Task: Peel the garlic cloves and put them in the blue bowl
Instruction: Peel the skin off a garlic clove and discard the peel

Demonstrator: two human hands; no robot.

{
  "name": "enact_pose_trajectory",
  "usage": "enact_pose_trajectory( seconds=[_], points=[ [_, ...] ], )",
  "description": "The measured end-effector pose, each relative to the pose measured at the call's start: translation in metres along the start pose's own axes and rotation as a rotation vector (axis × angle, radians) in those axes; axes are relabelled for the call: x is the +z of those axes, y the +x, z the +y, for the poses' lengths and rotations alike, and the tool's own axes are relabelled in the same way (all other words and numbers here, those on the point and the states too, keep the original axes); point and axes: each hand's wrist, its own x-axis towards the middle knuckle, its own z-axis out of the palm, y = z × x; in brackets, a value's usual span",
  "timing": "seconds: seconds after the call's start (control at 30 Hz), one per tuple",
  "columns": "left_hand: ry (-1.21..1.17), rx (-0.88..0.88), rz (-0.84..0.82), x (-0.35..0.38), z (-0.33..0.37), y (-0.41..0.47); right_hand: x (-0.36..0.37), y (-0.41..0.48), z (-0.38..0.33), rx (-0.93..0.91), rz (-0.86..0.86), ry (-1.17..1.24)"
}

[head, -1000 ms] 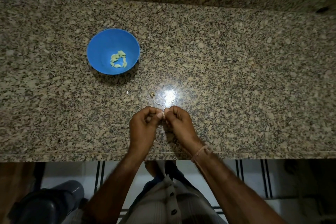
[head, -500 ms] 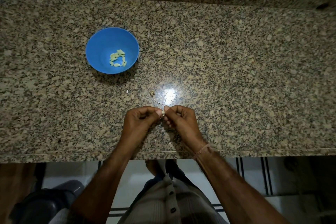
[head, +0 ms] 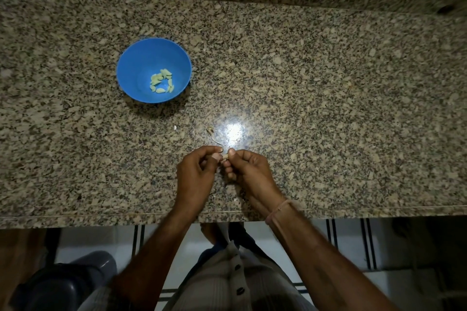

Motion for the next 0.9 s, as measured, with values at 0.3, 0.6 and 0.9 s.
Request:
enact_pose_trajectory(
  seconds=[0.3, 0.6, 0.9],
  points=[
    [0.157, 0.196, 0.036, 0.0, 0.002, -0.011, 0.002, 0.002, 0.0, -0.404, 0.174, -0.664],
    [0.416, 0.399, -0.203, -0.012, -0.004, -0.003, -0.008, 0.003, 0.002, -0.34, 0.047, -0.859],
    [0.072, 0.074, -0.193, -0.008, -0.004, -0.006, -0.006, 0.003, 0.007, -0.324, 0.078, -0.723]
  ],
)
